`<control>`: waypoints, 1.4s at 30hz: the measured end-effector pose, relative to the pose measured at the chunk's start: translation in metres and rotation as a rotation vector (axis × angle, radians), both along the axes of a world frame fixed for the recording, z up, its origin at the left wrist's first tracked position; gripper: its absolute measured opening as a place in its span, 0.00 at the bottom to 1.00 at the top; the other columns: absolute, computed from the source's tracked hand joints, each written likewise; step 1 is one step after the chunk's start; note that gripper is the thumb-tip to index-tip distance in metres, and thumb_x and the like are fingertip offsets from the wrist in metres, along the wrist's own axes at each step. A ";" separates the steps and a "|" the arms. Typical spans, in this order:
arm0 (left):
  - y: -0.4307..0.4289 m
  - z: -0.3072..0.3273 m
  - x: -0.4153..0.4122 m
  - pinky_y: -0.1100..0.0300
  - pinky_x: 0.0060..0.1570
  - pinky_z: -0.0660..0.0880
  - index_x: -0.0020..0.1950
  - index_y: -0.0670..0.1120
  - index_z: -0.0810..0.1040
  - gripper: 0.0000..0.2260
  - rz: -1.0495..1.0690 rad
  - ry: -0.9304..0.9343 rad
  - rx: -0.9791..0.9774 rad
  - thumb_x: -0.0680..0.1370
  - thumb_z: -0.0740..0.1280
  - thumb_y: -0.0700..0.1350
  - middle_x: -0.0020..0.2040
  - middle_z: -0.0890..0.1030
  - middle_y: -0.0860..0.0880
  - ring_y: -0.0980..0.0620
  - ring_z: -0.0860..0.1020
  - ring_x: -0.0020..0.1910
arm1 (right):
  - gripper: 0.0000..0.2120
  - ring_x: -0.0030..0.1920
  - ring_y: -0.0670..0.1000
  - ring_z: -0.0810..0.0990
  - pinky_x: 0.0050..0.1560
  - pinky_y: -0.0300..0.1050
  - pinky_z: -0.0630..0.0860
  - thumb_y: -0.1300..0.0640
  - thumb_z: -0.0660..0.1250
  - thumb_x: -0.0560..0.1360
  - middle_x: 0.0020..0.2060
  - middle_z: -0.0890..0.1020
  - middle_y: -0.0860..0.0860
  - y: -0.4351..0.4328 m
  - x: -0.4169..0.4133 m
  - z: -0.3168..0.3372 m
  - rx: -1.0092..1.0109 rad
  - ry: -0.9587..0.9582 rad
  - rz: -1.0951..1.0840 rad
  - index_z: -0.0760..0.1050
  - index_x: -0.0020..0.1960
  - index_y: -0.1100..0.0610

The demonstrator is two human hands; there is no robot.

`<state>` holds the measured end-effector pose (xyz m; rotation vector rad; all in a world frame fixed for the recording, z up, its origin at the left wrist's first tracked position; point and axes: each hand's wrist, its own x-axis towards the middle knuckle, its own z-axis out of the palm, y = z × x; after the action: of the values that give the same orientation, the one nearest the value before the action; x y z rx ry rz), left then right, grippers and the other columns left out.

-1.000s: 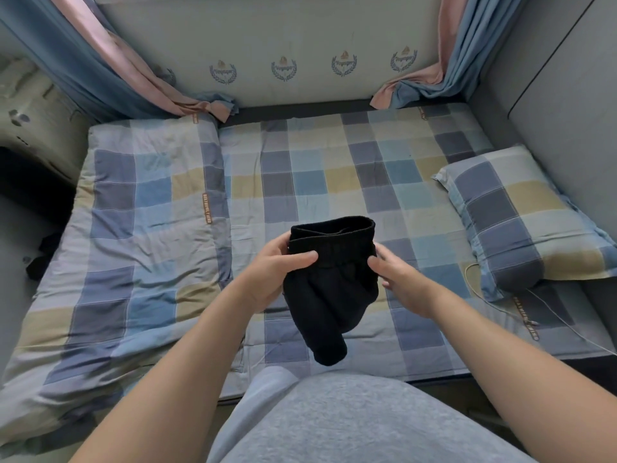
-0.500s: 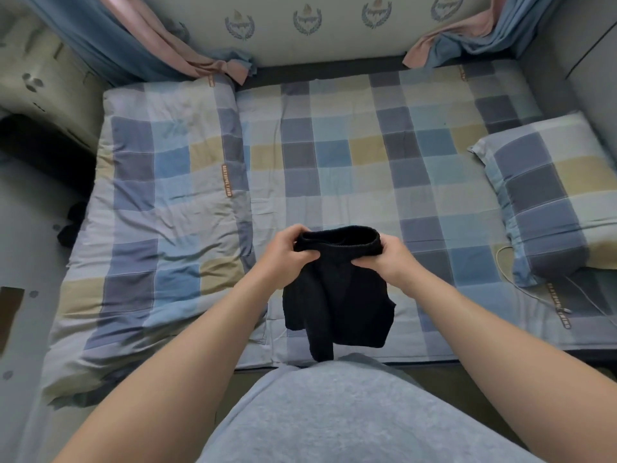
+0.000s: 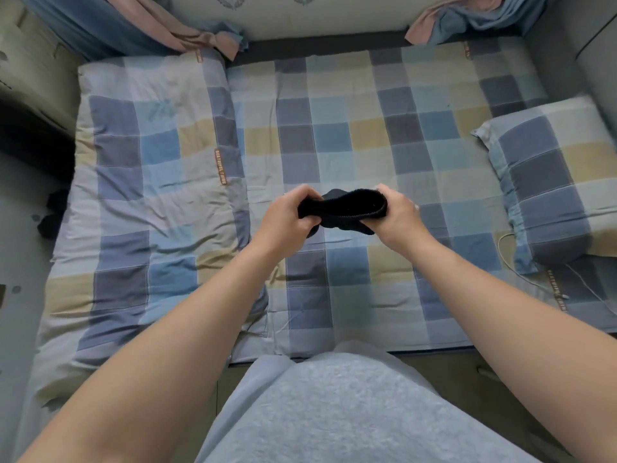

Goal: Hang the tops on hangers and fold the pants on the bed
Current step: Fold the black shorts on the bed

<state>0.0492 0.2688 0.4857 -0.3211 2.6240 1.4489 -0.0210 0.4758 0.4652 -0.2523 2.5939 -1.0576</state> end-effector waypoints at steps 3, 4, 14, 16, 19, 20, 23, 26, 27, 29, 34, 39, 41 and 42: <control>0.006 -0.048 0.010 0.52 0.50 0.75 0.51 0.51 0.78 0.11 -0.014 -0.091 -0.052 0.75 0.69 0.35 0.45 0.82 0.53 0.48 0.79 0.47 | 0.11 0.59 0.55 0.76 0.64 0.50 0.61 0.58 0.72 0.73 0.51 0.82 0.47 0.003 0.014 -0.050 0.130 0.021 0.018 0.78 0.54 0.50; 0.010 -0.070 0.017 0.51 0.51 0.75 0.51 0.51 0.78 0.11 -0.022 -0.129 -0.071 0.75 0.69 0.36 0.45 0.81 0.54 0.48 0.78 0.48 | 0.13 0.60 0.53 0.76 0.64 0.49 0.60 0.61 0.71 0.72 0.51 0.81 0.46 0.004 0.023 -0.072 0.171 0.002 0.033 0.78 0.54 0.49; 0.055 -0.310 0.149 0.50 0.50 0.74 0.50 0.53 0.71 0.10 -0.289 -0.752 -0.135 0.75 0.67 0.39 0.48 0.79 0.54 0.45 0.77 0.51 | 0.14 0.53 0.54 0.76 0.54 0.50 0.61 0.62 0.63 0.75 0.41 0.78 0.43 0.045 0.167 -0.296 0.481 -0.655 0.165 0.71 0.49 0.43; 0.063 -0.337 0.172 0.50 0.51 0.75 0.51 0.50 0.73 0.09 -0.296 -0.850 -0.110 0.74 0.67 0.40 0.50 0.81 0.52 0.46 0.77 0.52 | 0.09 0.50 0.54 0.76 0.52 0.50 0.61 0.59 0.64 0.76 0.41 0.79 0.44 0.050 0.194 -0.323 0.469 -0.772 0.111 0.70 0.45 0.45; 0.073 -0.360 0.192 0.53 0.50 0.76 0.50 0.48 0.74 0.08 -0.325 -0.985 -0.065 0.73 0.69 0.39 0.51 0.82 0.49 0.45 0.78 0.52 | 0.05 0.51 0.53 0.76 0.59 0.50 0.67 0.55 0.70 0.76 0.47 0.83 0.47 0.059 0.217 -0.345 0.465 -0.931 0.130 0.75 0.49 0.49; 0.075 -0.362 0.193 0.54 0.49 0.77 0.49 0.48 0.74 0.08 -0.355 -1.035 -0.055 0.73 0.69 0.39 0.50 0.81 0.48 0.45 0.79 0.51 | 0.07 0.53 0.54 0.78 0.62 0.53 0.69 0.57 0.72 0.75 0.49 0.84 0.49 0.062 0.219 -0.349 0.446 -0.986 0.147 0.77 0.51 0.52; 0.072 -0.364 0.182 0.55 0.45 0.79 0.51 0.47 0.75 0.09 -0.446 -1.128 -0.034 0.73 0.69 0.39 0.48 0.81 0.47 0.44 0.81 0.49 | 0.10 0.52 0.55 0.81 0.56 0.46 0.76 0.63 0.75 0.71 0.48 0.85 0.52 0.066 0.210 -0.353 0.368 -1.098 0.179 0.79 0.50 0.58; 0.059 -0.362 0.149 0.58 0.41 0.73 0.53 0.48 0.75 0.11 -0.467 -1.100 -0.048 0.74 0.71 0.41 0.49 0.78 0.49 0.46 0.78 0.48 | 0.09 0.46 0.51 0.80 0.42 0.40 0.74 0.64 0.76 0.70 0.41 0.82 0.47 0.062 0.181 -0.348 0.288 -1.109 0.169 0.78 0.43 0.53; 0.053 -0.362 0.135 0.58 0.40 0.71 0.54 0.49 0.74 0.11 -0.445 -1.077 -0.051 0.74 0.72 0.42 0.50 0.78 0.49 0.46 0.77 0.48 | 0.10 0.45 0.51 0.80 0.42 0.40 0.74 0.63 0.76 0.70 0.40 0.82 0.46 0.059 0.168 -0.347 0.268 -1.093 0.155 0.78 0.43 0.52; 0.044 -0.362 0.105 0.57 0.39 0.71 0.55 0.50 0.73 0.13 -0.354 -1.030 -0.032 0.75 0.72 0.44 0.50 0.78 0.49 0.47 0.77 0.48 | 0.08 0.48 0.52 0.80 0.47 0.42 0.73 0.61 0.76 0.72 0.43 0.82 0.47 0.053 0.138 -0.346 0.234 -1.038 0.113 0.79 0.47 0.53; 0.028 -0.376 0.036 0.55 0.46 0.76 0.60 0.49 0.71 0.15 -0.055 -0.817 0.042 0.77 0.72 0.45 0.51 0.79 0.49 0.50 0.79 0.48 | 0.16 0.57 0.55 0.79 0.57 0.48 0.74 0.55 0.73 0.75 0.54 0.81 0.50 0.039 0.059 -0.355 0.162 -0.880 -0.029 0.76 0.62 0.55; 0.023 -0.395 -0.011 0.53 0.61 0.73 0.75 0.50 0.65 0.25 0.089 -0.521 -0.040 0.80 0.68 0.52 0.66 0.77 0.51 0.48 0.76 0.64 | 0.28 0.64 0.57 0.76 0.67 0.54 0.73 0.54 0.71 0.77 0.66 0.76 0.54 0.016 0.007 -0.381 0.115 -0.664 -0.210 0.67 0.74 0.55; 0.025 -0.407 -0.015 0.49 0.67 0.71 0.77 0.51 0.62 0.29 0.149 -0.490 -0.071 0.79 0.69 0.53 0.72 0.73 0.50 0.47 0.72 0.69 | 0.31 0.67 0.57 0.73 0.69 0.56 0.71 0.51 0.70 0.76 0.70 0.72 0.53 0.011 0.001 -0.392 0.145 -0.608 -0.262 0.62 0.76 0.51; 0.026 -0.415 -0.013 0.47 0.69 0.69 0.78 0.51 0.61 0.31 0.173 -0.499 -0.101 0.78 0.70 0.53 0.73 0.71 0.49 0.45 0.70 0.71 | 0.33 0.70 0.57 0.71 0.70 0.58 0.69 0.50 0.69 0.76 0.72 0.69 0.52 0.011 0.001 -0.399 0.167 -0.597 -0.283 0.60 0.77 0.49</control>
<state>0.0366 0.2952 0.0708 -0.8207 2.3033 1.0961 -0.0205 0.4870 0.0663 0.4218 2.1795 -0.8277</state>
